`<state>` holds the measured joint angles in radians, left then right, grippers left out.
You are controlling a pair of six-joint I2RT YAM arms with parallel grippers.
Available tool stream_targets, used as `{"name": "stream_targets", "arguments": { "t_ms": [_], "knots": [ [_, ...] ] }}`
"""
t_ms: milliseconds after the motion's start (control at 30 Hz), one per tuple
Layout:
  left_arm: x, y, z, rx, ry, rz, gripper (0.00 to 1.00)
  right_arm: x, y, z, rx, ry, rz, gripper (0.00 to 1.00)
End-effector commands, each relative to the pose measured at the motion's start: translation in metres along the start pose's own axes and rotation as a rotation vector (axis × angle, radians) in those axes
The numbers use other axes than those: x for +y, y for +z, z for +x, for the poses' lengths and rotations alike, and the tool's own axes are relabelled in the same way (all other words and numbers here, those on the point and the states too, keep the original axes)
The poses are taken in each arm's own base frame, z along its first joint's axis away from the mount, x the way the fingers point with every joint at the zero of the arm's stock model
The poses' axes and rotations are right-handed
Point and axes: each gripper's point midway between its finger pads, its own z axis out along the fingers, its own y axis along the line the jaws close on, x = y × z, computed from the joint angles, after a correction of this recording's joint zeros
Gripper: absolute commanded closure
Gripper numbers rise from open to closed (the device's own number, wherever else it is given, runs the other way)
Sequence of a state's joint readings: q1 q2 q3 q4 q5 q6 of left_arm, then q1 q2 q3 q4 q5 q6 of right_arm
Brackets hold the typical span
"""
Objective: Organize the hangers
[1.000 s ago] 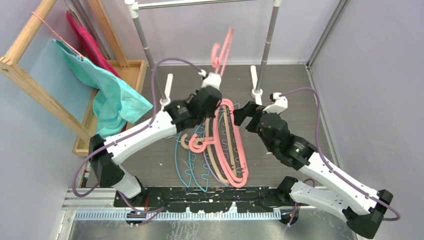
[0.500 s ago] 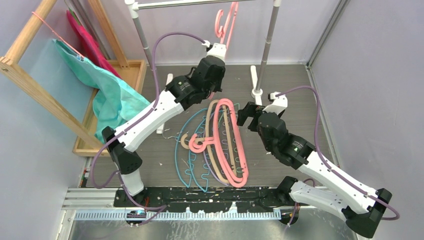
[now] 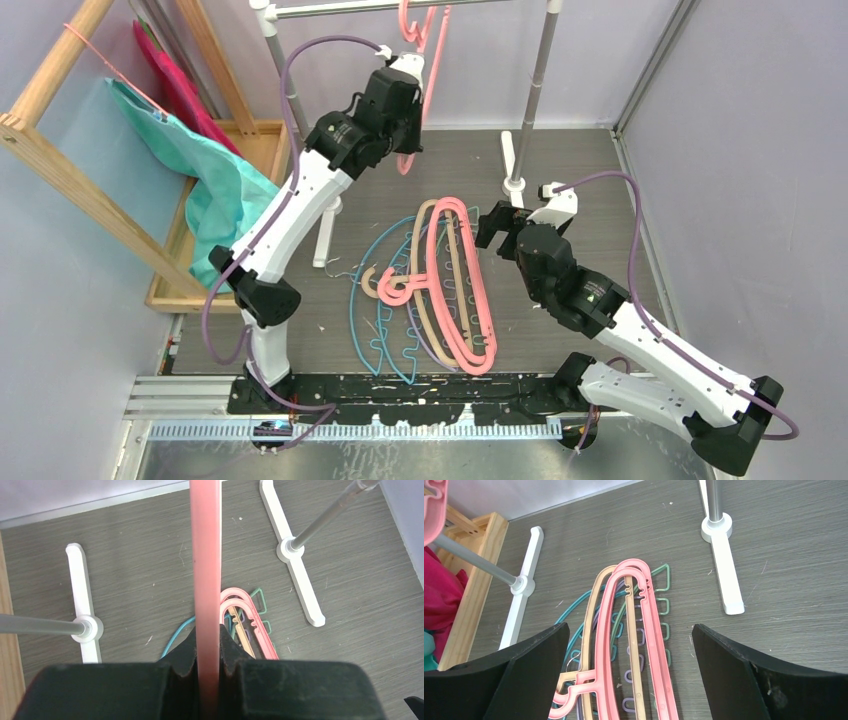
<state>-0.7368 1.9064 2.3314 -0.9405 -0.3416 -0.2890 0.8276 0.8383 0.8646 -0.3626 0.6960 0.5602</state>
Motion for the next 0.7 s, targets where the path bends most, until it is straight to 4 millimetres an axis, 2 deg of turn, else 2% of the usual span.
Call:
{"name": "stream_targets", "arguments": {
  "t_ms": [0,467,567,667],
  "knots": [
    [0.000,-0.017,-0.017,-0.009,-0.058,0.064,1.00,0.005,-0.001,-0.022,-0.068,0.044,-0.001,0.00],
    [0.011,-0.001,-0.017,0.057,-0.152,0.102,0.99,0.003,0.002,-0.011,-0.040,0.042,0.011,0.00],
    [0.011,0.003,-0.012,0.075,-0.154,0.103,0.84,0.003,0.003,-0.008,-0.031,0.038,0.015,0.00],
    [0.013,0.001,-0.016,0.059,-0.151,0.108,0.68,0.003,0.004,-0.005,-0.023,0.032,0.017,0.00]
  ]
}}
